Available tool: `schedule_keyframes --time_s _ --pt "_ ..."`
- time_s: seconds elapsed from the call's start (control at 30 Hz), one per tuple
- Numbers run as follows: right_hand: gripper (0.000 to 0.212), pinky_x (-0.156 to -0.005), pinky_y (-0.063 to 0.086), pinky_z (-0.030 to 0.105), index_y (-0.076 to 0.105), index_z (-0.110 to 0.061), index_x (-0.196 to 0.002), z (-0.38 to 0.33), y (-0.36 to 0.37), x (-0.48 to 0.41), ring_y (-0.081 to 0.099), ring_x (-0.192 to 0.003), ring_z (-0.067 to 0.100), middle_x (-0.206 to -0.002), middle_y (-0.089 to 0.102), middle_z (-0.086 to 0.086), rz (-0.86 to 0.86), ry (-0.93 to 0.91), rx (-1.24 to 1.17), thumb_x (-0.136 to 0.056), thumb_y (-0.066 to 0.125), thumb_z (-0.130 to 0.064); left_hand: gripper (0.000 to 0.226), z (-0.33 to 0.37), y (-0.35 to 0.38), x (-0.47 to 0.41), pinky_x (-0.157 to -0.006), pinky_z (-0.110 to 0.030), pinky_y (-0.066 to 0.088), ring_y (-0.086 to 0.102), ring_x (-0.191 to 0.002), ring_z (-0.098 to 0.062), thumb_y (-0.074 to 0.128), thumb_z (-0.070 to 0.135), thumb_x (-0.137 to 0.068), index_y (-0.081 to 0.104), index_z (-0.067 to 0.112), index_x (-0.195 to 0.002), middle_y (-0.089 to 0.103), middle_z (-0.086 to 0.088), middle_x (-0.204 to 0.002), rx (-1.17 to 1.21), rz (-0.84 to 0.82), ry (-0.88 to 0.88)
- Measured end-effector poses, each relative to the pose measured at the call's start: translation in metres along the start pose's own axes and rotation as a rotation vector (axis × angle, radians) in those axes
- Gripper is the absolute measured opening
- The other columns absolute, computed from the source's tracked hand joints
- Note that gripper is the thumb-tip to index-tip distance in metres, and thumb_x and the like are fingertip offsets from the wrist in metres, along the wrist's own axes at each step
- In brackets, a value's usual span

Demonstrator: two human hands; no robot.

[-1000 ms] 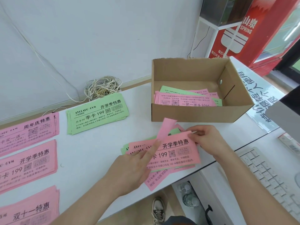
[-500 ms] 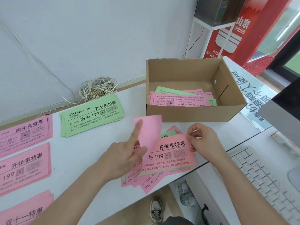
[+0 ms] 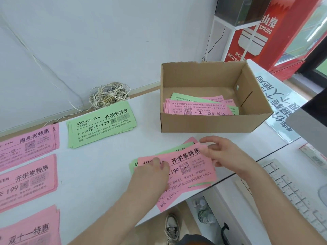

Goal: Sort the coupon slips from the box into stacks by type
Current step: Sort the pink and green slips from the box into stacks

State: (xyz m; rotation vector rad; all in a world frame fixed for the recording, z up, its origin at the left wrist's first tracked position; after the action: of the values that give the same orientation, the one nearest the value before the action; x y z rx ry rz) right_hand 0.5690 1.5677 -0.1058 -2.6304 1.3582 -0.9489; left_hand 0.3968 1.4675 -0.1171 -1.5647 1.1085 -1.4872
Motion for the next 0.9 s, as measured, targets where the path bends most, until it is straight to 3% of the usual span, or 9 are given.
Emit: schedule_keyframes --time_s 0.13,0.23,0.3,0.37,0.43,0.5,0.63,0.73,0.9 --pt "0.032 -0.061 0.054 0.023 0.060 -0.035 -0.102 -0.005 0.007 -0.002 0.067 -0.074 0.009 -0.090 0.070 -0.007 0.145 -0.116 0.370 -0.090 0.057 -0.005 0.080 -0.017 0.008 0.007 -0.088 -0.036 0.040 0.033 -0.127 -0.023 0.054 0.062 -0.082 0.020 0.024 -0.143 0.027 -0.004 -0.144 0.153 0.080 -0.117" --pt "0.035 -0.063 0.057 0.031 0.059 -0.036 -0.080 -0.016 0.004 0.009 0.068 -0.066 0.016 -0.089 0.069 -0.010 0.207 -0.234 0.277 -0.091 0.055 -0.003 0.103 -0.037 0.011 0.019 -0.116 -0.045 0.011 -0.001 -0.143 -0.023 0.059 0.067 -0.075 -0.002 0.029 -0.150 -0.007 0.003 -0.157 0.302 0.184 -0.193" --pt "0.035 -0.056 0.051 0.025 0.060 -0.032 -0.074 -0.023 -0.001 0.015 0.065 -0.060 0.017 -0.086 0.069 -0.008 0.213 -0.279 0.190 -0.091 0.057 -0.001 0.094 -0.052 0.007 0.031 -0.114 -0.037 0.021 0.014 -0.140 -0.019 0.071 0.053 -0.074 0.014 0.036 -0.146 0.012 0.007 -0.154 0.606 0.321 -0.268" --pt "0.035 -0.052 0.043 0.021 0.059 -0.028 -0.071 -0.031 -0.004 0.019 0.056 -0.053 0.014 -0.082 0.068 -0.004 0.216 -0.307 0.091 -0.090 0.060 0.001 0.070 -0.070 0.003 0.047 -0.092 -0.027 0.046 0.049 -0.120 -0.012 0.078 0.024 -0.076 0.036 0.047 -0.127 0.045 0.013 -0.132 1.110 0.451 -0.403" --pt "0.035 -0.053 0.040 0.026 0.058 -0.026 -0.071 -0.041 0.001 0.021 0.048 -0.051 0.015 -0.078 0.067 -0.005 0.213 -0.333 0.003 -0.089 0.060 0.005 0.057 -0.080 0.006 0.062 -0.070 -0.025 0.053 0.067 -0.093 -0.013 0.072 0.005 -0.081 0.045 0.041 -0.116 0.065 0.010 -0.108 1.573 0.486 -0.502" --pt "0.030 -0.049 0.040 0.025 0.057 -0.020 -0.075 -0.055 0.013 0.021 0.046 -0.047 0.016 -0.075 0.069 -0.009 0.189 -0.345 -0.047 -0.090 0.058 0.006 0.041 -0.090 0.004 0.078 -0.075 -0.033 0.054 0.071 -0.086 -0.019 0.063 0.000 -0.087 0.051 0.027 -0.116 0.074 0.002 -0.095 1.728 0.499 -0.514" --pt "0.030 -0.046 0.043 0.030 0.059 -0.029 -0.101 -0.088 0.058 0.014 0.060 -0.052 0.009 -0.089 0.075 -0.013 0.005 -0.350 -0.011 -0.094 0.053 0.001 0.026 -0.118 0.005 0.118 -0.081 -0.032 0.052 0.071 -0.080 -0.011 0.056 0.002 -0.092 0.063 0.025 -0.103 0.075 0.005 -0.081 1.551 0.605 -0.611" --pt "0.037 -0.044 0.041 0.025 0.059 -0.038 -0.109 -0.106 0.101 0.009 0.062 -0.051 0.011 -0.088 0.075 -0.015 -0.101 -0.350 0.060 -0.094 0.056 -0.004 0.025 -0.147 0.015 0.157 -0.067 -0.008 0.045 0.063 -0.068 0.005 0.062 0.016 -0.090 0.063 0.039 -0.098 0.070 0.019 -0.068 1.113 0.702 -0.809" --pt "0.035 -0.043 0.044 0.023 0.064 -0.027 -0.103 -0.124 0.184 0.005 0.055 -0.046 0.014 -0.081 0.075 0.002 -0.238 -0.273 -0.040 -0.090 0.058 0.005 0.038 -0.181 0.041 0.218 -0.055 -0.015 0.035 0.054 -0.068 0.001 0.051 0.040 -0.092 0.047 0.039 -0.131 0.059 0.018 -0.074 0.712 0.586 -0.964"
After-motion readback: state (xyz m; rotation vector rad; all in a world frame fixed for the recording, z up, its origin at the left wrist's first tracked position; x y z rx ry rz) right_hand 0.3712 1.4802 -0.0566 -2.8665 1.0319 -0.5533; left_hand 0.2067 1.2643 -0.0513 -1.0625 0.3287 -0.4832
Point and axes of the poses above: each hand's wrist, its own x-axis away from the middle knuckle, its own y-axis out of the palm, z = x × y, the point moved 5 cm from there along -x, towards the middle knuckle
